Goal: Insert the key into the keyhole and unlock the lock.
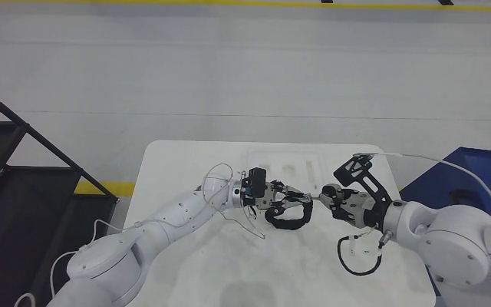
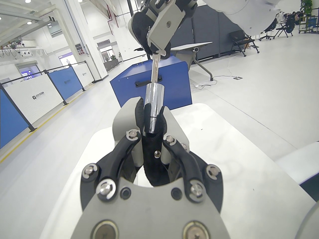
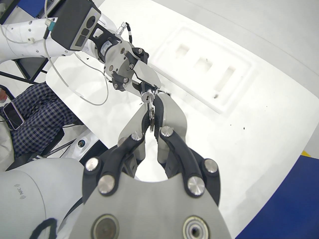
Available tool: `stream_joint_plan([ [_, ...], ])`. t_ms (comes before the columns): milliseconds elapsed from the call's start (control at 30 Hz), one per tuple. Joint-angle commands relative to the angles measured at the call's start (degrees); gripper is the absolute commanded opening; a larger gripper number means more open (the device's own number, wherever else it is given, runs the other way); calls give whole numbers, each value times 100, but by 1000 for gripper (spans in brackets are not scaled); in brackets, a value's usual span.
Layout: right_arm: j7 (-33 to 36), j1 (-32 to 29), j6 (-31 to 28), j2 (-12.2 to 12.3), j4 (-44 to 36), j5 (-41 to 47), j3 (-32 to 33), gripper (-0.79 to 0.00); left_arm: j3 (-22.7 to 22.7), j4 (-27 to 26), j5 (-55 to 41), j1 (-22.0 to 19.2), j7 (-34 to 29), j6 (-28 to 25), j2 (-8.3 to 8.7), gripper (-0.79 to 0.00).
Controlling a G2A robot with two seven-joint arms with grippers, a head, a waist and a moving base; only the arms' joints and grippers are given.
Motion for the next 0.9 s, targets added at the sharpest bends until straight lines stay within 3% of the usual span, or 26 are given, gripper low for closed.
stream_joint_plan([
  [0,10,31,9,-1,19,3,-30,-785,-33,7,35,14,5,-14,-9,-785],
  [867,84,183,71,0,135,31,-206,-785,-415,5,391,197,8,-60,-55,-785],
])
